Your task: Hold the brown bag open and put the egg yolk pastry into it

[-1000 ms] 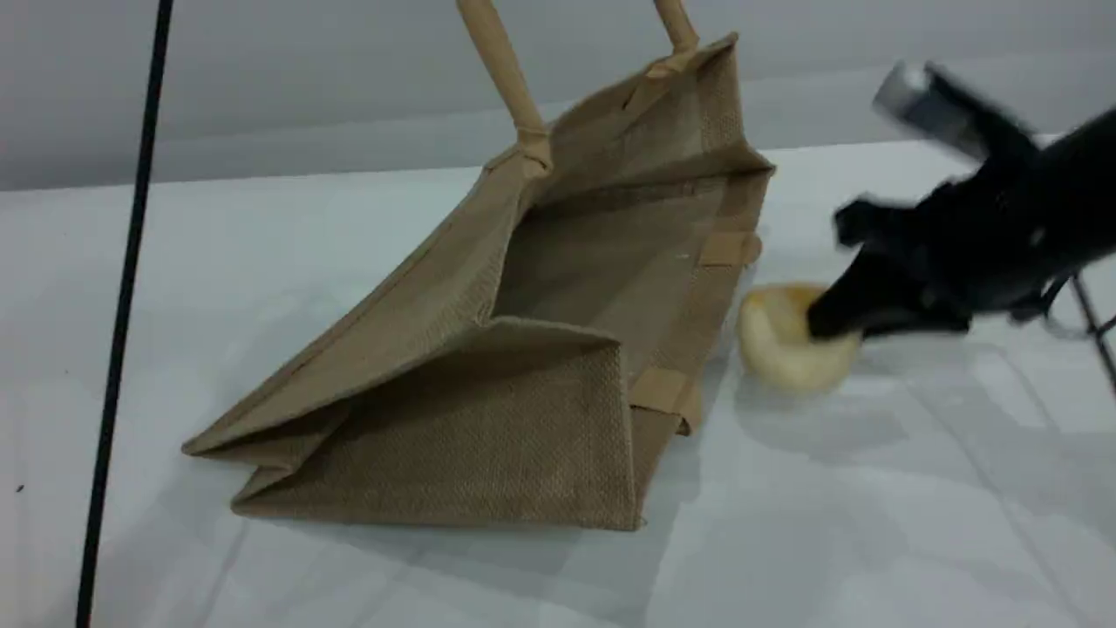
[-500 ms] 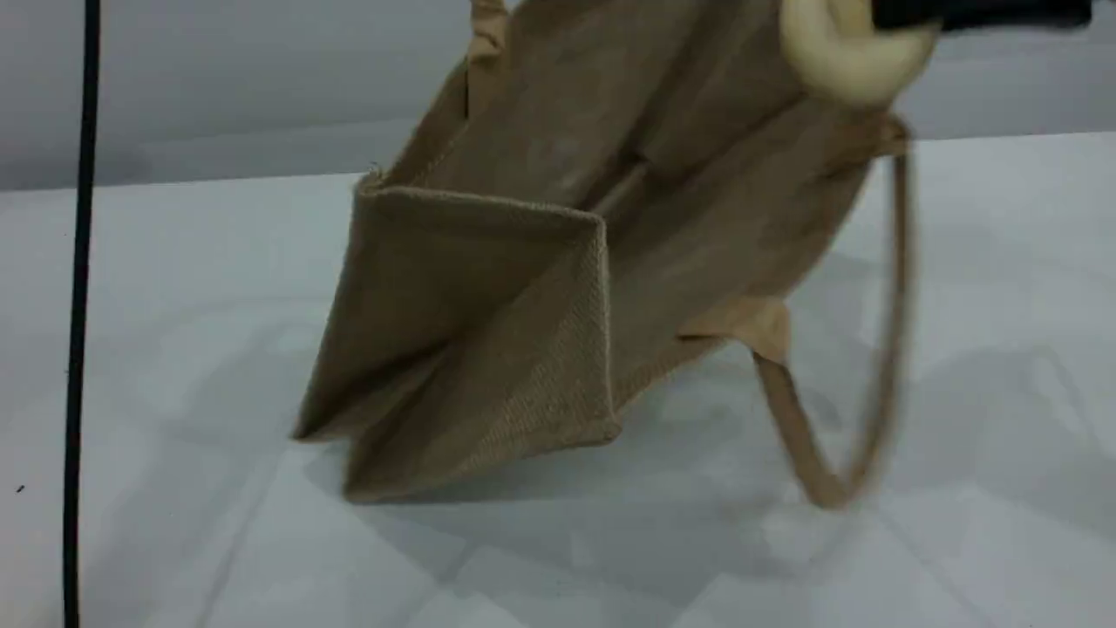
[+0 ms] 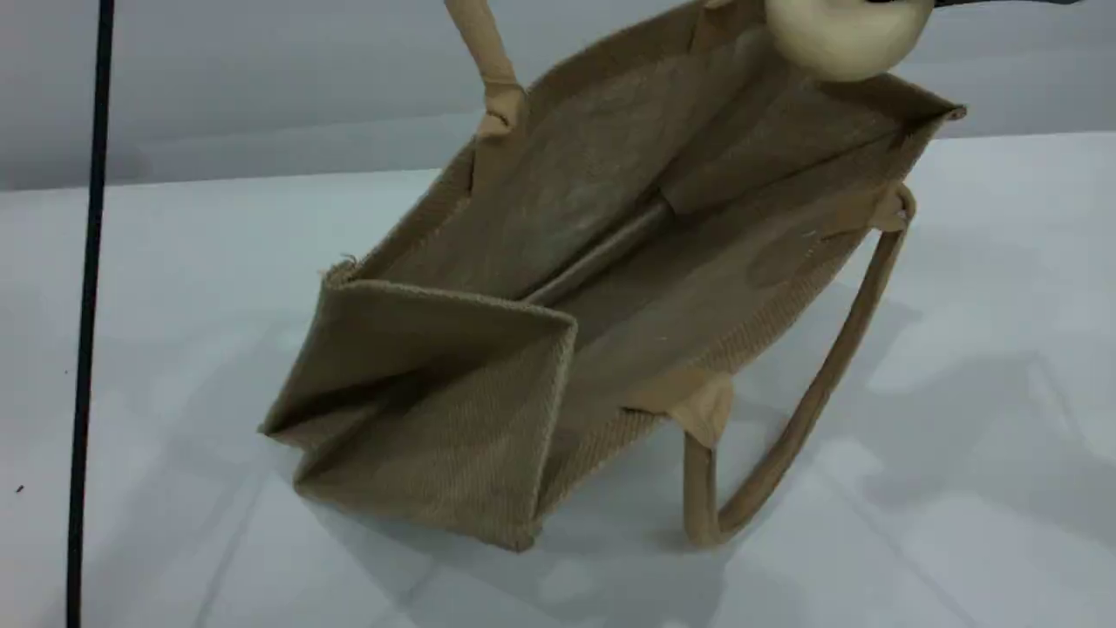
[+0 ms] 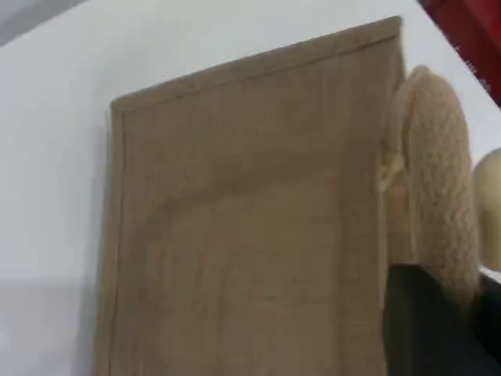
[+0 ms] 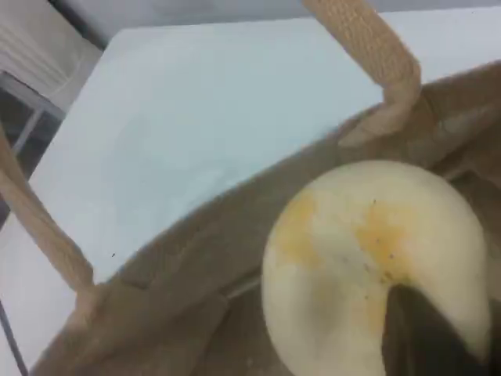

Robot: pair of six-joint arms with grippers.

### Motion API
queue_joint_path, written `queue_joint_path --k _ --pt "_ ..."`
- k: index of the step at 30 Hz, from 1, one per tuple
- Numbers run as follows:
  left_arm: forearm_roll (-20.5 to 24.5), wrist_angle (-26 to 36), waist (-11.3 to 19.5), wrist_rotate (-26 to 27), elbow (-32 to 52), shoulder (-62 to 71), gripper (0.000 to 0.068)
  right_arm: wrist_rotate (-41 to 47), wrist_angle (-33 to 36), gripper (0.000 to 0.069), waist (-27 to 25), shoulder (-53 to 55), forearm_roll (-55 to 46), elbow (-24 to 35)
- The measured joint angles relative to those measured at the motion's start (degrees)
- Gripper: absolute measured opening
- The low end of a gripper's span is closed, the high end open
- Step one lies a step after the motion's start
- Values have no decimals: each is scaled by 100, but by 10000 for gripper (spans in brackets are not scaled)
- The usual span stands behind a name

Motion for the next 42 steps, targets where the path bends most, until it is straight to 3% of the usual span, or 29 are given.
queue_joint_path --k 10,23,27,35,39,42 --pt "0 15 0 137 676 -636 85 0 64 36 0 0 -24 0" --pt "-120 21 0 125 682 -949 85 0 714 35 0 0 89 0" --pt "-88 16 0 133 682 -930 85 -21 817 35 322 5 108 0" --pt "0 16 0 136 682 -921 85 -165 -297 35 1458 5 121 0" --pt "-5 -1 0 128 785 -921 85 -155 -763 35 1589 48 279 0" --pt "-12 1 0 122 790 -911 85 -155 -720 35 1624 196 343 0"
